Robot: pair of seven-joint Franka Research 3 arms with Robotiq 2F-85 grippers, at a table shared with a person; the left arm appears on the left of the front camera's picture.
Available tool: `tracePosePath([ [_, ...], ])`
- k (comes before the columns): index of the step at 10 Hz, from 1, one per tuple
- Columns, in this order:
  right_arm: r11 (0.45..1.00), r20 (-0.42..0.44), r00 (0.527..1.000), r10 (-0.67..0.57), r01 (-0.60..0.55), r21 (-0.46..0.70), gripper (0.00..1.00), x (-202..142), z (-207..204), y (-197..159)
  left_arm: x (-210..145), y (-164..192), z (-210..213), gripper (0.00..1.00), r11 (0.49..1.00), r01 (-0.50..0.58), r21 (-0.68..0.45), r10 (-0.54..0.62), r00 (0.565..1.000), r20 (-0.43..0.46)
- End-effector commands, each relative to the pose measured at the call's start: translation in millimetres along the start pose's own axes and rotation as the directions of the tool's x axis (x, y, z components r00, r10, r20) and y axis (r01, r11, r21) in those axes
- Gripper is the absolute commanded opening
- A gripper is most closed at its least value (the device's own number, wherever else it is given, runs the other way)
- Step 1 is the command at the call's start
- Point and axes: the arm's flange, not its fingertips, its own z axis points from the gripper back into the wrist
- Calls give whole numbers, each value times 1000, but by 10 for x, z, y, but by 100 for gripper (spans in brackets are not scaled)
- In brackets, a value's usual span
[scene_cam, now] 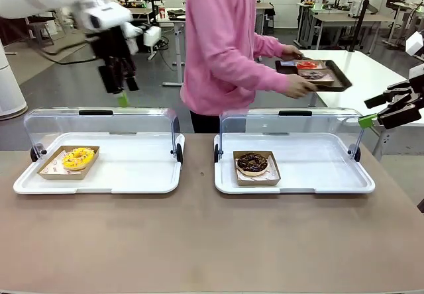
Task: Provide the desired donut to the person.
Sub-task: Place the picked Paper togo box onto the Handle tray extended by the person.
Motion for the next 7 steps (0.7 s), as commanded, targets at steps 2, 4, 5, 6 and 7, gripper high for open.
tracePosePath([
  [2, 1000, 12, 1000, -2, 2, 4, 100, -14, -13, -1, -895, -774, 243, 100, 995, -92, -27, 96, 954, 284],
  [4, 1000, 12, 1000, -2, 2, 4, 100, -14, -13, -1, -1462, -1113, 146, 100, 983, -185, -4, 169, 890, 424],
  [5, 1000, 12, 1000, -2, 2, 4, 100, -14, -13, -1, -1685, -1241, 55, 100, 973, -230, 24, 189, 853, 487],
  [6, 1000, 12, 1000, -2, 2, 4, 100, -14, -13, -1, -1884, -1371, -39, 100, 964, -264, 43, 203, 825, 527],
  [7, 1000, 12, 1000, -2, 2, 4, 100, -14, -13, -1, -2124, -1521, -150, 100, 953, -300, 45, 223, 792, 568],
])
